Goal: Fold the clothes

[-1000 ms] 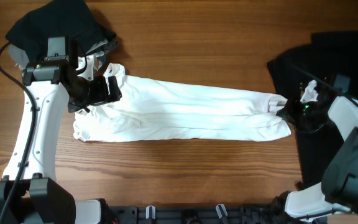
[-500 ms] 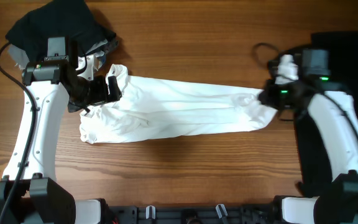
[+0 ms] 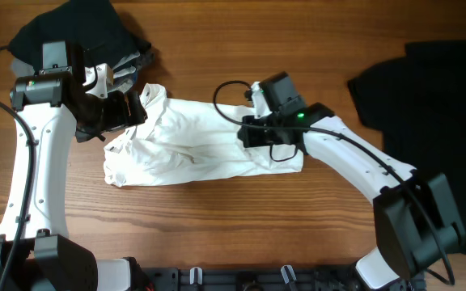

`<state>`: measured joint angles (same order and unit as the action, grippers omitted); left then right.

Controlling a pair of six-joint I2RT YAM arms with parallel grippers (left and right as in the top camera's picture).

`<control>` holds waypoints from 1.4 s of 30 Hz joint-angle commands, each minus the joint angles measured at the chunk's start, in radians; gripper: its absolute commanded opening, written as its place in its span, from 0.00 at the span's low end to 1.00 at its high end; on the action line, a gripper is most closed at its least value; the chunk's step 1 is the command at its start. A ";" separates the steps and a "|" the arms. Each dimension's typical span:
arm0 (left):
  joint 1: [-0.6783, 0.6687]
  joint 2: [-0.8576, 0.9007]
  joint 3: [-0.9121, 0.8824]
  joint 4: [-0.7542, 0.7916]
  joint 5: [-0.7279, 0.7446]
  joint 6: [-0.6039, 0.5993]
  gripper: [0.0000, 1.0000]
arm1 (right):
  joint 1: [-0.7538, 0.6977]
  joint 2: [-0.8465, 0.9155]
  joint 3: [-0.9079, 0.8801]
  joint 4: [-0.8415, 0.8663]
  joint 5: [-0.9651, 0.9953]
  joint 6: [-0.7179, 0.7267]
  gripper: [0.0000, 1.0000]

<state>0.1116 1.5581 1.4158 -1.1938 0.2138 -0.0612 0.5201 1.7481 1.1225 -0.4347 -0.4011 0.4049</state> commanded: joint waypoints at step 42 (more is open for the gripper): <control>0.004 -0.016 -0.164 0.142 -0.060 0.010 1.00 | -0.393 0.198 0.044 -0.390 0.159 -0.129 0.04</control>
<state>0.1116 1.5570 1.2732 -1.0561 0.1646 -0.0608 0.1619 1.9629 1.1736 -0.7746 -0.4389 0.2180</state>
